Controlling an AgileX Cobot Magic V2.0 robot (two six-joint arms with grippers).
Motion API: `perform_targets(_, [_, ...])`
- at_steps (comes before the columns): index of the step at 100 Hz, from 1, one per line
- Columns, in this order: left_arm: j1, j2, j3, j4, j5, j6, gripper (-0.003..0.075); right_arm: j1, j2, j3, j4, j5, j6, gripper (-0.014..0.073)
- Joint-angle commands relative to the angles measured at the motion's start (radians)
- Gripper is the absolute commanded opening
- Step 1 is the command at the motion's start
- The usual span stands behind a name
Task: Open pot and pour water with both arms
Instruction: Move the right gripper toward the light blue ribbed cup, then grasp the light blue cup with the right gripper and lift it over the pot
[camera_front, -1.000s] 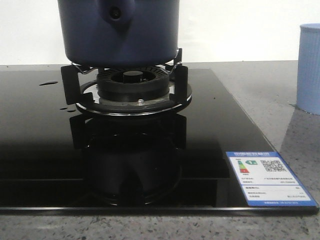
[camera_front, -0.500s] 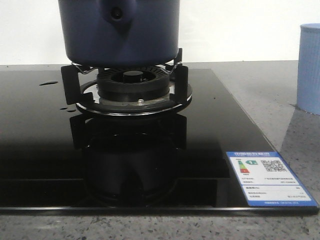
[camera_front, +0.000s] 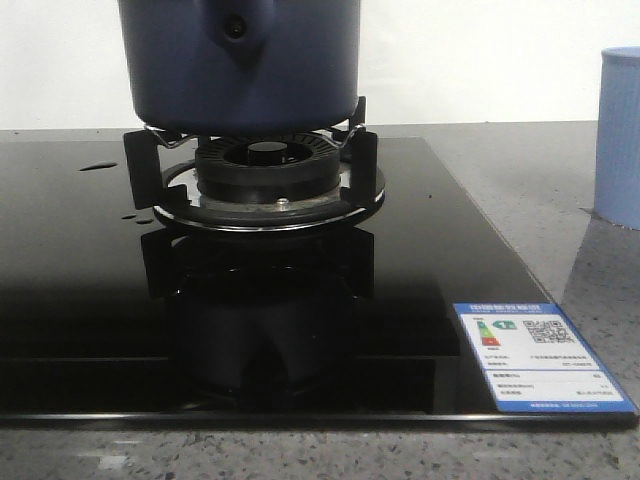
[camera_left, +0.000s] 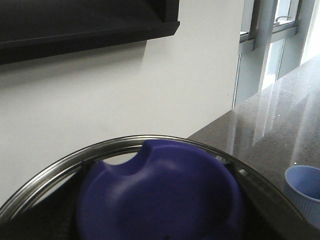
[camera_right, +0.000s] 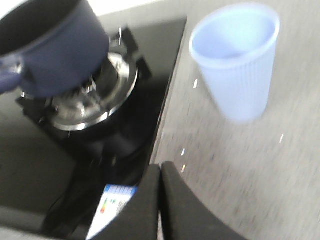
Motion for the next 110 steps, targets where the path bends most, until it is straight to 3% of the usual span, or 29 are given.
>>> perform_targets(1, [0.002, -0.087, -0.020, 0.030, 0.010, -0.090, 0.0316, 0.004, 0.021, -0.030, 0.016, -0.118, -0.102, -0.0012])
perform_targets(12, [0.002, -0.149, 0.004, 0.085, -0.019, -0.144, 0.0316, 0.004, 0.021, -0.027, -0.003, -0.192, -0.181, 0.0139])
perform_targets(29, [0.004, -0.230, 0.056, 0.085, -0.044, -0.159, 0.0316, 0.004, 0.025, -0.008, -0.110, -0.338, -0.183, 0.0491])
perform_targets(38, [0.004, -0.260, 0.068, 0.085, -0.048, -0.161, 0.0316, 0.004, 0.038, 0.020, -0.127, -0.388, -0.183, 0.0587])
perform_targets(67, [0.004, -0.288, 0.070, 0.079, -0.048, -0.163, 0.0316, 0.004, 0.055, 0.184, -0.127, -0.664, -0.183, 0.0595])
perform_targets(110, [0.004, -0.285, 0.070, 0.077, -0.060, -0.163, 0.0316, 0.080, 0.128, 0.255, -0.105, -0.744, -0.183, 0.0594])
